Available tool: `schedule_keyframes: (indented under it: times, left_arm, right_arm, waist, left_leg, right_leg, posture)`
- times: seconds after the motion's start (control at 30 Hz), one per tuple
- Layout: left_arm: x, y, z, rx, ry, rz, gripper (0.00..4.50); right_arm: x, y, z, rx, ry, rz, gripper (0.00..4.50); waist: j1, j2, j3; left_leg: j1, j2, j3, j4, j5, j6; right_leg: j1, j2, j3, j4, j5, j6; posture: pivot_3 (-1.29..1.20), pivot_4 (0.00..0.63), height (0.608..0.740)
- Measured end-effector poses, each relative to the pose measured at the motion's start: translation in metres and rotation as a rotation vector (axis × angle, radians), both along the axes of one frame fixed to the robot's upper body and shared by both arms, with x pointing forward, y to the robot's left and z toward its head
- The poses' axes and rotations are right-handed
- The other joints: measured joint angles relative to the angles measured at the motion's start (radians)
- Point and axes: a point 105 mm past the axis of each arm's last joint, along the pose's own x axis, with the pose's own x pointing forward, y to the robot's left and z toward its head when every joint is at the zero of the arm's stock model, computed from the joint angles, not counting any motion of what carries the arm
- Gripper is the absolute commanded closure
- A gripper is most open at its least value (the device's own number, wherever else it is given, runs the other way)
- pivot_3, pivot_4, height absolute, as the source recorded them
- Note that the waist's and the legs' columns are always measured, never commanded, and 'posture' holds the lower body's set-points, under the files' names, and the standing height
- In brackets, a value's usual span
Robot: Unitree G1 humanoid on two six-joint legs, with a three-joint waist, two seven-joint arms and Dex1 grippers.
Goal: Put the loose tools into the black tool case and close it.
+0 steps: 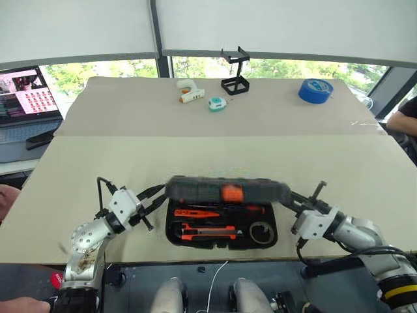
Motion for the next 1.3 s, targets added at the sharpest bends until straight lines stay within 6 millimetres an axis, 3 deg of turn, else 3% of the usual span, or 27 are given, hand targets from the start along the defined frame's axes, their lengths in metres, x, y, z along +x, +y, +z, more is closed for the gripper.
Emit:
schedule_keyframes:
  times: [0.07, 0.1, 0.13, 0.3, 0.33, 0.43, 0.47, 0.53, 0.63, 0.77, 0.9, 1.13, 1.3]
  left_arm:
    - [-0.005, 0.010, -0.004, 0.040, 0.011, 0.003, 1.84]
    - [-0.006, 0.012, -0.004, 0.050, 0.012, 0.003, 1.31]
    - [-0.006, 0.015, -0.003, 0.057, 0.010, 0.001, 1.08]
    - [0.003, 0.060, 0.001, 0.041, 0.115, 0.114, 1.07]
    - [0.005, 0.062, 0.002, 0.036, 0.127, 0.113, 1.07]
    - [0.014, 0.054, 0.009, 0.029, 0.145, 0.053, 1.07]
    - [0.017, 0.050, 0.012, 0.038, 0.144, 0.026, 1.47]
    - [0.025, 0.042, 0.016, 0.038, 0.149, -0.010, 1.83]
    - [0.044, 0.027, 0.028, 0.055, 0.147, -0.059, 3.12]
    - [0.061, -0.009, 0.028, 0.144, 0.163, -0.173, 4.50]
    - [0.066, -0.018, 0.006, 0.213, 0.255, -0.214, 4.50]
    - [0.075, -0.017, -0.008, 0.260, 0.322, -0.200, 4.50]
    - [0.066, -0.007, -0.011, 0.120, 0.399, -0.144, 4.50]
  right_arm:
    - [-0.007, -0.021, -0.023, -0.050, 0.084, -0.054, 2.55]
    - [-0.007, -0.021, -0.021, -0.049, 0.077, -0.051, 2.03]
    - [-0.008, -0.022, -0.019, -0.057, 0.069, -0.044, 1.80]
    - [-0.026, -0.051, -0.009, -0.036, 0.151, -0.092, 0.16]
    - [-0.029, -0.053, -0.009, -0.011, 0.193, -0.106, 0.16]
    - [-0.048, -0.050, -0.012, 0.063, 0.400, -0.103, 0.85]
    - [-0.057, -0.045, -0.014, 0.091, 0.489, -0.083, 1.29]
    - [-0.073, -0.038, -0.018, 0.139, 0.621, -0.068, 1.86]
    - [-0.106, -0.013, -0.024, 0.148, 0.862, 0.023, 2.97]
    - [-0.113, 0.018, -0.020, 0.131, 0.921, 0.117, 4.33]
    - [-0.111, 0.033, -0.030, 0.073, 0.929, 0.143, 4.47]
    - [-0.075, 0.064, -0.020, 0.151, 0.828, 0.145, 4.47]
    - [-0.042, 0.059, -0.008, 0.206, 0.744, 0.066, 4.47]
  waist:
    - [0.009, 0.000, 0.000]
    - [0.006, 0.000, 0.000]
    - [0.004, 0.000, 0.000]
    - [0.008, 0.000, 0.000]
    - [0.009, 0.000, 0.000]
    - [0.016, 0.000, 0.000]
    - [0.016, 0.000, 0.000]
    - [0.016, 0.001, 0.000]
    - [0.021, 0.000, 0.000]
    - [0.015, -0.001, -0.001]
    - [0.012, -0.003, 0.000]
    - [0.013, -0.005, 0.001]
    - [0.007, -0.005, 0.001]
  left_leg:
    - [-0.001, 0.000, 0.000, 0.001, 0.000, 0.001]
    - [0.000, 0.000, 0.001, 0.001, -0.001, 0.001]
    - [0.000, 0.000, 0.000, 0.001, -0.001, 0.001]
    - [0.001, 0.001, -0.001, 0.000, -0.001, 0.002]
    - [0.001, 0.001, -0.001, 0.000, -0.001, 0.002]
    - [0.001, 0.001, -0.002, 0.000, -0.001, 0.002]
    - [0.001, 0.001, -0.002, 0.001, -0.001, 0.002]
    - [0.001, 0.001, -0.002, 0.001, -0.001, 0.002]
    - [0.000, 0.002, -0.004, 0.001, -0.001, 0.002]
    - [-0.001, -0.001, -0.003, 0.003, -0.001, 0.002]
    - [-0.004, 0.000, -0.003, 0.002, -0.002, 0.002]
    - [-0.012, -0.001, -0.003, 0.005, -0.001, 0.001]
    - [-0.012, 0.000, -0.003, 0.005, -0.001, 0.001]
  right_leg:
    - [-0.001, -0.002, 0.001, 0.000, 0.000, 0.000]
    - [-0.001, -0.002, 0.003, 0.000, 0.000, 0.000]
    - [0.000, -0.001, 0.003, 0.000, 0.000, 0.000]
    - [0.001, -0.001, 0.001, 0.000, -0.001, 0.001]
    - [0.001, -0.001, 0.001, 0.000, -0.001, 0.001]
    - [0.003, -0.002, 0.001, 0.000, -0.001, 0.001]
    - [0.003, -0.002, 0.001, -0.001, 0.000, 0.001]
    - [0.002, -0.002, 0.001, 0.000, 0.000, 0.001]
    - [0.002, 0.000, -0.001, 0.000, 0.000, 0.001]
    - [0.001, 0.001, 0.000, -0.001, -0.001, 0.001]
    - [-0.003, 0.003, 0.000, 0.000, -0.001, 0.001]
    - [-0.012, 0.003, 0.001, 0.004, -0.001, 0.001]
    - [-0.012, 0.003, 0.000, 0.005, -0.001, 0.001]
  posture:
    - [0.00, 0.150, 0.740]
    - [0.00, 0.150, 0.740]
    - [0.00, 0.150, 0.740]
    - [0.00, 0.150, 0.740]
    - [0.00, 0.150, 0.740]
    - [0.00, 0.150, 0.740]
    - [0.00, 0.150, 0.740]
    - [0.00, 0.150, 0.740]
    - [0.00, 0.150, 0.740]
    - [0.00, 0.150, 0.740]
    - [0.00, 0.150, 0.740]
    - [0.00, 0.150, 0.740]
    - [0.00, 0.150, 0.740]
